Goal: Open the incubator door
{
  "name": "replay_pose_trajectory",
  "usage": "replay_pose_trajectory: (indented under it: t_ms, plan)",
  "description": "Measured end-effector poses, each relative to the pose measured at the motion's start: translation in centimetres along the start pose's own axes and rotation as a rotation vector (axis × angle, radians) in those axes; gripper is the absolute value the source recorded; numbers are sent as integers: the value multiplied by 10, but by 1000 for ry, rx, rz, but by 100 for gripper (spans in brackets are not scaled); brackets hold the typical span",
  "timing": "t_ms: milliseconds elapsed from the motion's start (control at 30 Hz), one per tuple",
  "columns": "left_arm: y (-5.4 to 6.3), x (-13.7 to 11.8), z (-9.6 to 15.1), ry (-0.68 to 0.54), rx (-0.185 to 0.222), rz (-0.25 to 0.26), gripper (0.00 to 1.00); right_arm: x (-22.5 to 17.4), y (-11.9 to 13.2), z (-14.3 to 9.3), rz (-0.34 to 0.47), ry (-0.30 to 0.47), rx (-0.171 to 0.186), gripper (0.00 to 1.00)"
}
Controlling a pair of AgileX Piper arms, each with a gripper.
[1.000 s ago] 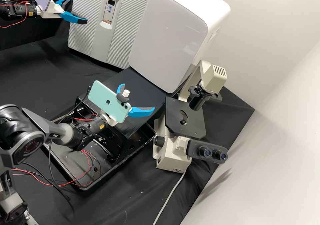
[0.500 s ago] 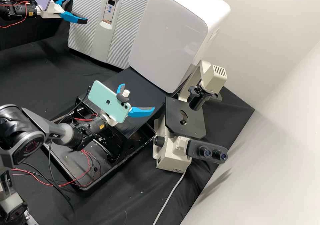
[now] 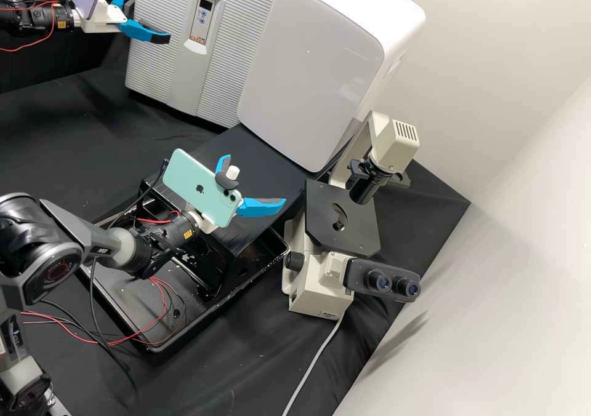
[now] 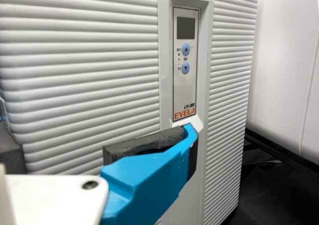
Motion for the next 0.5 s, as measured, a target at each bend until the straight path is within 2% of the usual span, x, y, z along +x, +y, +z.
replay_pose_trajectory:
  t_ms: [500]
  plan:
    - [-1,0,1,-7,-11,-9,100,0,0,0,0,0,0,100]
